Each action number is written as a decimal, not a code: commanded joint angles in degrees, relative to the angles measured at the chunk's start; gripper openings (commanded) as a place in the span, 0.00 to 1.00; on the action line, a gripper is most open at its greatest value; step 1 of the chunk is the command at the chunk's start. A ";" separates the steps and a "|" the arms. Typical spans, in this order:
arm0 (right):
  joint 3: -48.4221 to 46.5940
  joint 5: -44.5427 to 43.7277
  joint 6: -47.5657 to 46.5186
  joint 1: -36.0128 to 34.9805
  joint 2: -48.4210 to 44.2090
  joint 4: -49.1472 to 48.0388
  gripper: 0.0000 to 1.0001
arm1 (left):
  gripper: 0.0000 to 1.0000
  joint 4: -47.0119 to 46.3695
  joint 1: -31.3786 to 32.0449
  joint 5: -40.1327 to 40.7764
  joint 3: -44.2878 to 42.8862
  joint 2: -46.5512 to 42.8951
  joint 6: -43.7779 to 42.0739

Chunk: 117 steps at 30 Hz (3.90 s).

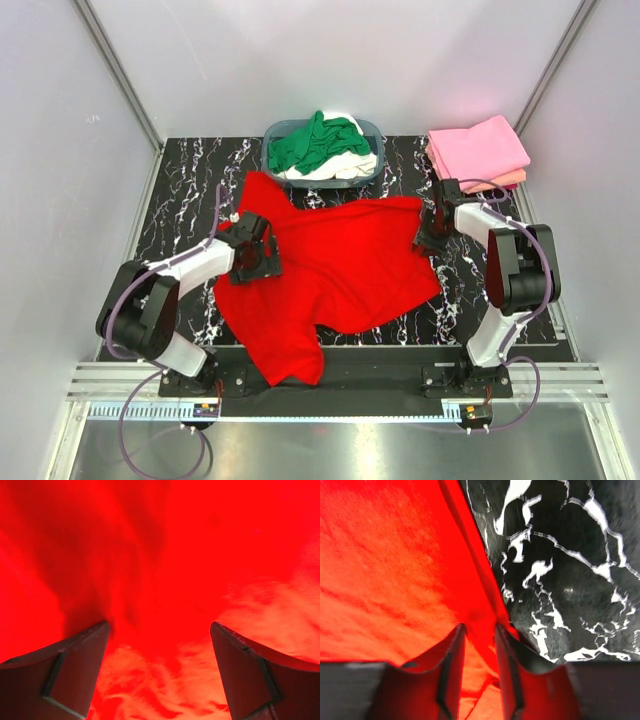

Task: Fold and stack the t-shirts
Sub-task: Flatten the tshirt out

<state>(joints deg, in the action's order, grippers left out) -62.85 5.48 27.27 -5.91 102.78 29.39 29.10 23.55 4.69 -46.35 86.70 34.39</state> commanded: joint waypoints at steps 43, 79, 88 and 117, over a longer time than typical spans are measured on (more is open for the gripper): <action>-11.94 -14.53 3.85 2.75 4.00 6.12 0.38 | 0.95 22.40 13.36 13.77 -4.72 -35.28 -1.26; -11.94 -12.94 2.97 2.75 2.86 5.59 0.00 | 0.95 20.73 13.28 16.23 -2.96 -36.07 -0.99; -24.85 -15.23 0.25 2.84 10.41 8.32 0.00 | 0.95 20.56 13.28 16.14 -2.87 -35.54 -1.08; -22.57 5.42 2.27 -1.38 10.22 2.43 0.46 | 0.82 3.51 -8.17 2.87 -28.78 13.39 -3.19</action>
<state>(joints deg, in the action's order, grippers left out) -84.12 4.21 29.28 -6.15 107.24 32.73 36.58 16.21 10.37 -70.63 95.22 29.63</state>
